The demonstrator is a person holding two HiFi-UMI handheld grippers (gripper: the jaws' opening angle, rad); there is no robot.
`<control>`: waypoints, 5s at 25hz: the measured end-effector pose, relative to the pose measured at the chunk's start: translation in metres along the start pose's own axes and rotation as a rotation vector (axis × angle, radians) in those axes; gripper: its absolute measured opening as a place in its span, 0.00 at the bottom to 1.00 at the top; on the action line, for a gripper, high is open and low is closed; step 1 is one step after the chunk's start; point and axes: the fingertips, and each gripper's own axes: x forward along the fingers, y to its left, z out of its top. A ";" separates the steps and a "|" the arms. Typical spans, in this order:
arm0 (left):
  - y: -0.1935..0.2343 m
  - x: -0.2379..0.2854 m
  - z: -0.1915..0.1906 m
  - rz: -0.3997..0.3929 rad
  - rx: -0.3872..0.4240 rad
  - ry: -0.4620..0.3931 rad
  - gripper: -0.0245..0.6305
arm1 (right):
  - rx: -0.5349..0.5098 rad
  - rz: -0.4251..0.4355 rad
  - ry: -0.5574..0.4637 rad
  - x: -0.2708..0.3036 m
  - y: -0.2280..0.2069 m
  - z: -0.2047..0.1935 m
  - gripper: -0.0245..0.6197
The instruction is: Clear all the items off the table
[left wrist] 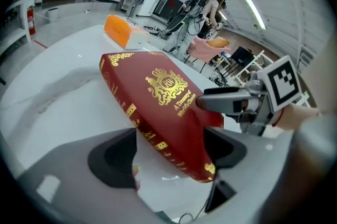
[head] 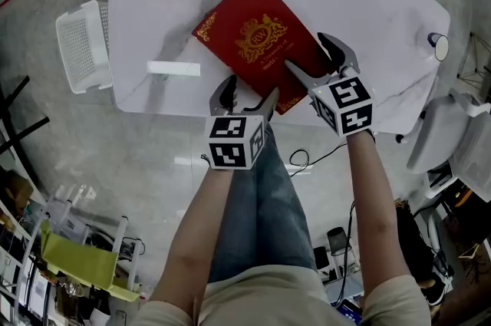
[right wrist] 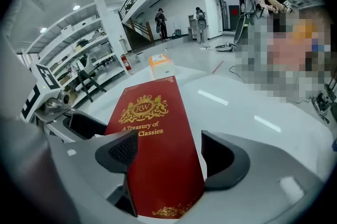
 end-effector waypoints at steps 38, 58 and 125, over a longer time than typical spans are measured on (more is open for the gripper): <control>0.006 0.009 -0.005 -0.078 0.023 0.027 0.66 | 0.040 0.161 0.016 0.007 0.020 -0.008 0.58; -0.020 -0.030 0.006 -0.090 0.027 -0.049 0.65 | 0.027 0.106 -0.057 -0.045 0.036 0.007 0.58; 0.107 -0.172 0.059 -0.152 -0.023 -0.235 0.59 | 0.110 0.022 -0.165 -0.031 0.195 0.096 0.54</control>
